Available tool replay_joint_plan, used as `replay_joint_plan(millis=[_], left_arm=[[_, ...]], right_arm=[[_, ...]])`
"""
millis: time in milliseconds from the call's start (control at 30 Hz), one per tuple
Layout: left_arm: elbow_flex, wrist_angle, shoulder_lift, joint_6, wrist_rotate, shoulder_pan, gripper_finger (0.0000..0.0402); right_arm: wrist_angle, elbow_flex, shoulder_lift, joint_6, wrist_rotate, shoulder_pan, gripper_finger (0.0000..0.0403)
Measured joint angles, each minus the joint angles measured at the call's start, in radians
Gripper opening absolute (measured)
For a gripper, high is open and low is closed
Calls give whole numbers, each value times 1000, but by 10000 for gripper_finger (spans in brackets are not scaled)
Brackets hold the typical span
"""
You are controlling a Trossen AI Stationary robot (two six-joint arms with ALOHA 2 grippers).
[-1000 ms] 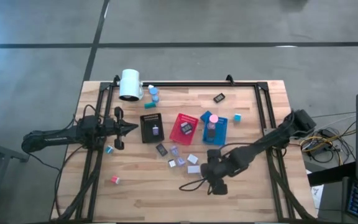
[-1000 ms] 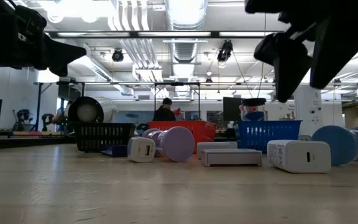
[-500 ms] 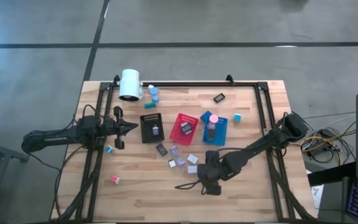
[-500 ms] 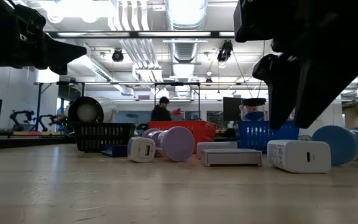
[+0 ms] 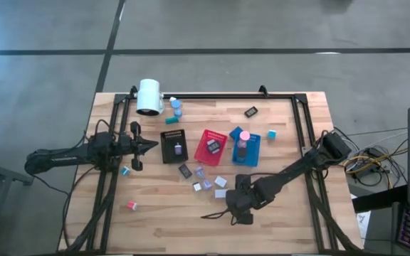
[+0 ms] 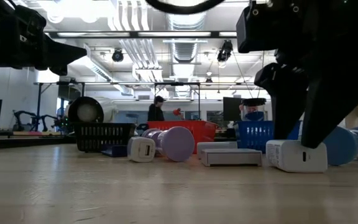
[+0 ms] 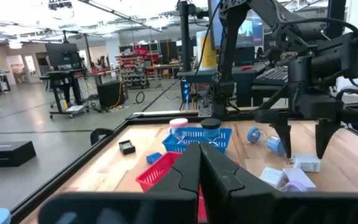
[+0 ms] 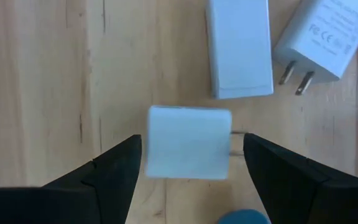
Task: Pick & Place Office items
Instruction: Put the bottom white charger adapter into the black bin
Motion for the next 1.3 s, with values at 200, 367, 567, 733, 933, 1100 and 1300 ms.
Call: replay_joint_plan(millis=[200, 367, 567, 733, 933, 1100, 1300], left_arm=[[0, 0, 0, -9, 0, 0, 7], [0, -9, 0, -28, -1, 0, 7], [0, -22, 0, -31, -1, 0, 7], [0, -23, 0, -35, -1, 0, 7], [0, -23, 0, -35, -1, 0, 7], [0, -23, 0, -35, -1, 0, 7], [0, -23, 0, -36, 0, 0, 7]], right_arm=[[9, -15, -2, -12, 0, 0, 272], [39, -37, -2, -35, 2, 0, 271], [89, -51, -2, -75, 2, -2, 253], [87, -51, -3, -80, -27, -11, 199], [88, -47, -7, -81, -38, -22, 193], [108, -33, -69, -112, -38, -32, 193], [208, -43, -232, -226, -10, -65, 193]])
